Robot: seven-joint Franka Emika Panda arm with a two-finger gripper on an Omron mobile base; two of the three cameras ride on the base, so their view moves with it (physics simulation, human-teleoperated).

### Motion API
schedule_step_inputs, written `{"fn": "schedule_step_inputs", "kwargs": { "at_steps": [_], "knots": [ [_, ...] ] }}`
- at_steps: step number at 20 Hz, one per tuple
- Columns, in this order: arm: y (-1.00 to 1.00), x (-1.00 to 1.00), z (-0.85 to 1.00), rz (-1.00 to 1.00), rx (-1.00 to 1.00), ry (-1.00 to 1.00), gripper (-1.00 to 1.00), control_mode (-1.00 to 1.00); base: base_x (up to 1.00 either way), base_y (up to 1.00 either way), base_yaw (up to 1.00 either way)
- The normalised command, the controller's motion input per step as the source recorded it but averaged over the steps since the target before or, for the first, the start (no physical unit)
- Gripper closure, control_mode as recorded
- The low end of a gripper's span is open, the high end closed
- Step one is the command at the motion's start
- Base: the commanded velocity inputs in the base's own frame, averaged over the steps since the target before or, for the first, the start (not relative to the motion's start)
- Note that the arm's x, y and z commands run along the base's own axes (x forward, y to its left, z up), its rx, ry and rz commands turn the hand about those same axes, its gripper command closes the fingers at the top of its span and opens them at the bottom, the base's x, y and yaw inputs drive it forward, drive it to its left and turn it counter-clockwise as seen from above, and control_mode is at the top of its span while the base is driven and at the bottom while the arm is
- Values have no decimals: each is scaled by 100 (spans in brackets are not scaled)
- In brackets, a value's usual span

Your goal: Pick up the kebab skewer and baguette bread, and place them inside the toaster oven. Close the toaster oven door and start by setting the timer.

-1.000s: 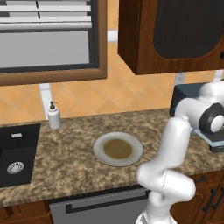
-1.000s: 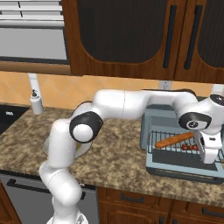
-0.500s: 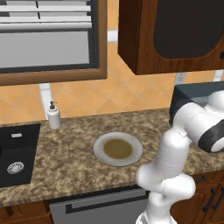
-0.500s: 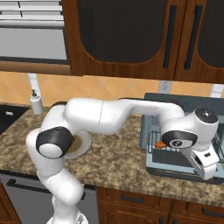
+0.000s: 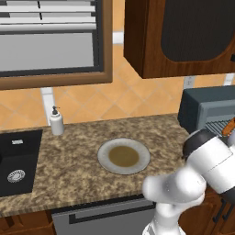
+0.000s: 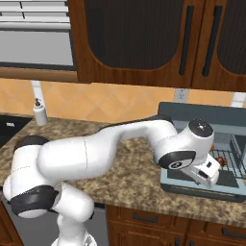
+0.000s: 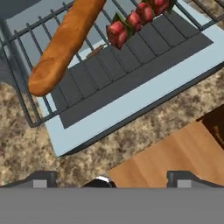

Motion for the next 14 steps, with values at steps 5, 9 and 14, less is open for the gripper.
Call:
{"fn": "schedule_step_inputs", "kwargs": {
  "at_steps": [5,9,14],
  "knots": [
    [-2,-9,13,35,-1,-15,-100,-100,0,0,0],
    [-19,0,5,15,0,-44,-100,-100,0,0,0],
    [-15,28,-6,12,0,-31,-100,-100,0,0,0]
  ]
}}
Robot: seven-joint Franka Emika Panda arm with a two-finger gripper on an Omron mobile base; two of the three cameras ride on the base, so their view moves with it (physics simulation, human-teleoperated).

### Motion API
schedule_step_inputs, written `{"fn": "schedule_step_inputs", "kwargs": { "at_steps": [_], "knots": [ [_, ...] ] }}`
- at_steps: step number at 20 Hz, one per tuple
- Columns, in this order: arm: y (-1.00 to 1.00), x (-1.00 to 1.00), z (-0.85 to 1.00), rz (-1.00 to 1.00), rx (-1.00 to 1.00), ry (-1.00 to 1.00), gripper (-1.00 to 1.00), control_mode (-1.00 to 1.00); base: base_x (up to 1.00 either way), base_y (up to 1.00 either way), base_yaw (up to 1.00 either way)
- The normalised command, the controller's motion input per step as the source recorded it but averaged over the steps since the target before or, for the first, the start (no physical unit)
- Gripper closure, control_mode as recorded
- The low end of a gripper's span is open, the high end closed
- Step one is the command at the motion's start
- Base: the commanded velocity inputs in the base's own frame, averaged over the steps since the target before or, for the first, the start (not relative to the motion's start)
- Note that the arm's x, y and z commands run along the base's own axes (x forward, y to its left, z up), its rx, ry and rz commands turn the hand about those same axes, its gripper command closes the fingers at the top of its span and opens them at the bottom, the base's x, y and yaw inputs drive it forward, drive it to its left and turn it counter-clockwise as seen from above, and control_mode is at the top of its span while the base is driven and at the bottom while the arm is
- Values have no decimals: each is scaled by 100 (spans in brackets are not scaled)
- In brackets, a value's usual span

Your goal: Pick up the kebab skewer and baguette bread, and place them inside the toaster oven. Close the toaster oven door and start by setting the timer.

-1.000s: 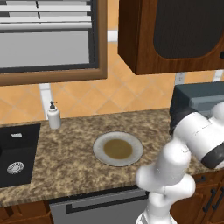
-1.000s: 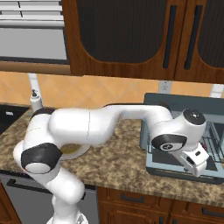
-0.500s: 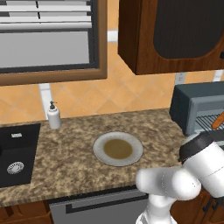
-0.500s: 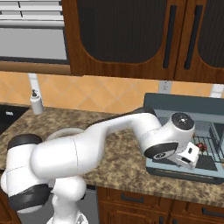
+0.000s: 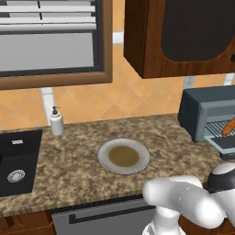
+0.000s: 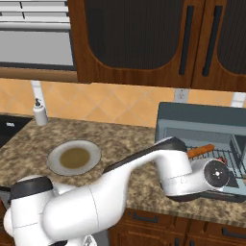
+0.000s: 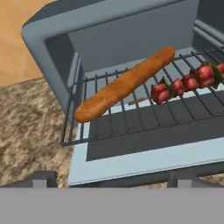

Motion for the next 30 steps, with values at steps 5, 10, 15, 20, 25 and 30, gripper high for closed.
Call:
{"fn": "schedule_step_inputs", "kwargs": {
  "at_steps": [5,10,15,20,25,30],
  "knots": [
    [-12,42,-17,6,0,-6,-100,-100,0,0,0],
    [-23,2,-23,8,-7,-1,-100,-100,0,0,0],
    [-2,0,-29,5,-14,-1,-100,-100,0,0,0],
    [0,17,-7,0,-3,0,-100,-100,0,0,0],
    [-5,41,-7,0,0,0,-100,-100,0,0,0],
    [-14,39,-9,0,0,0,-100,-100,0,0,0]
  ]
}}
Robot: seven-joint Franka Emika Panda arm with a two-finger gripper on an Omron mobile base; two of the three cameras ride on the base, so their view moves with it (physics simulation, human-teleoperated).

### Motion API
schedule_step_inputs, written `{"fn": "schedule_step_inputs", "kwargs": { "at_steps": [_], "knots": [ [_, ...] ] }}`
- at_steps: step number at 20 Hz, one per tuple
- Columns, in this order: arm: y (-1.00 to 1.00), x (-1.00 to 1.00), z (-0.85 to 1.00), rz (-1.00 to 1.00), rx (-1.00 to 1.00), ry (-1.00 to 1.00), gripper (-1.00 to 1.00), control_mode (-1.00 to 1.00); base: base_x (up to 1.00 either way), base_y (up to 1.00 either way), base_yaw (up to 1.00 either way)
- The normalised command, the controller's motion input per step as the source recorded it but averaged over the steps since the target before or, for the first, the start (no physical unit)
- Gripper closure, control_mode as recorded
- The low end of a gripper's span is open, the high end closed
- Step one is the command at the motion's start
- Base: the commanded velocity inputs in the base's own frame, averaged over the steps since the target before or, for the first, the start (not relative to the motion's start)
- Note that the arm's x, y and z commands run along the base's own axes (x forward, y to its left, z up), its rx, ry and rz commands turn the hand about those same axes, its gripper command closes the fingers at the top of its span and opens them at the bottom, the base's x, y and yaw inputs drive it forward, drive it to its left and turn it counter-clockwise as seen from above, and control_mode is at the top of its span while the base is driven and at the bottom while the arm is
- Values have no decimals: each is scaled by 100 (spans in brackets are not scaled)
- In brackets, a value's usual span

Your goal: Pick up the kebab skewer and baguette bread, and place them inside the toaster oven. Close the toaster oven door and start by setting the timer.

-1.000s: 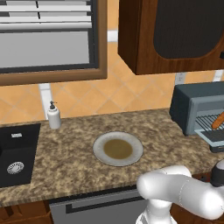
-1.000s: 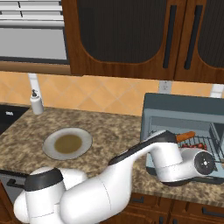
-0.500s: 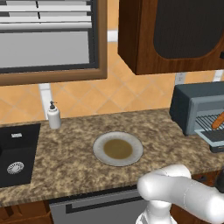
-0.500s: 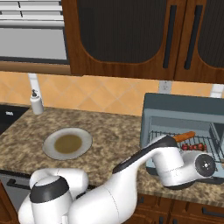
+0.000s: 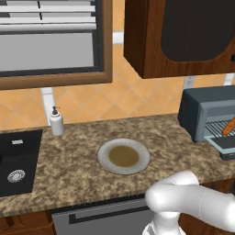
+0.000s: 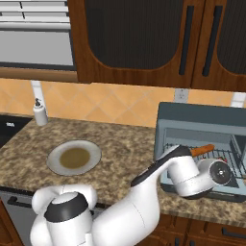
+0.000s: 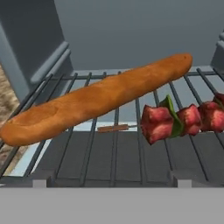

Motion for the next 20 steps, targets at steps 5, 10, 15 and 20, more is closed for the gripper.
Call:
{"fn": "schedule_step_inputs", "kwargs": {
  "at_steps": [5,10,15,20],
  "knots": [
    [-29,13,-5,-1,0,1,-100,-100,0,0,0],
    [-16,0,-6,-10,0,0,-100,-100,0,0,0],
    [-6,3,0,-10,0,0,-100,-100,0,0,0],
    [0,7,-10,0,0,0,-100,-100,0,0,0]
  ]
}}
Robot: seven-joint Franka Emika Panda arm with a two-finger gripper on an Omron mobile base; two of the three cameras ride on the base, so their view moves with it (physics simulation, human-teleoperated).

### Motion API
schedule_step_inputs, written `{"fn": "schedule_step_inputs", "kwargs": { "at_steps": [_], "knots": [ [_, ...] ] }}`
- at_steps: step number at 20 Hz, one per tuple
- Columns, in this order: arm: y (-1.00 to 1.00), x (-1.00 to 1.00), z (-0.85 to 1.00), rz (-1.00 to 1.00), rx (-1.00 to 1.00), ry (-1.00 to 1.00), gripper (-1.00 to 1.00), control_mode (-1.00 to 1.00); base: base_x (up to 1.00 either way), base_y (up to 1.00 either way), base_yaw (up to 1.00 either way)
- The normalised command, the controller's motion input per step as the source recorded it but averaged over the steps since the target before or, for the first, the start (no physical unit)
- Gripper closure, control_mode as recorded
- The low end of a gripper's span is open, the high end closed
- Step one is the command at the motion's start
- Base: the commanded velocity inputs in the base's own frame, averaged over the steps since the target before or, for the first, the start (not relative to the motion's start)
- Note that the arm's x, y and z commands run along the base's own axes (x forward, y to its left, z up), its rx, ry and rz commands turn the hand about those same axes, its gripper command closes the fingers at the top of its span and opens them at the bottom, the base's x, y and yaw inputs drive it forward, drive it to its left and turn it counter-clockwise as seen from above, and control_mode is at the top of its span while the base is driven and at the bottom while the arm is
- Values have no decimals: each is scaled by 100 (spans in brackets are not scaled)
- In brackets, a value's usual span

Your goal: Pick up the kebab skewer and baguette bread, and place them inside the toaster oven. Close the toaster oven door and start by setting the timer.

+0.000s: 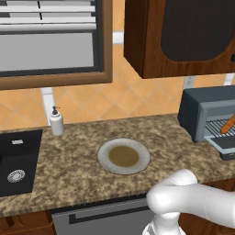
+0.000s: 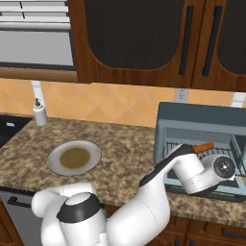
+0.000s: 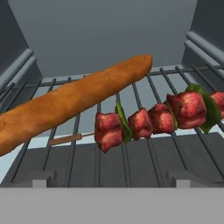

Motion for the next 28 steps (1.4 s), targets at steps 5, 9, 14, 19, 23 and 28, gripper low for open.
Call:
{"fn": "schedule_step_inputs", "kwargs": {
  "at_steps": [5,9,14,19,23,28],
  "knots": [
    [0,-7,-6,4,0,0,-100,-100,0,0,0],
    [0,-1,-1,1,0,0,-100,-100,0,0,0],
    [0,0,-23,2,0,0,-100,-100,0,0,0],
    [0,-4,-6,1,0,0,-100,-100,0,0,0],
    [0,0,-13,0,0,0,-100,-100,0,0,0],
    [0,0,-6,0,0,3,-100,-100,0,0,0]
  ]
}}
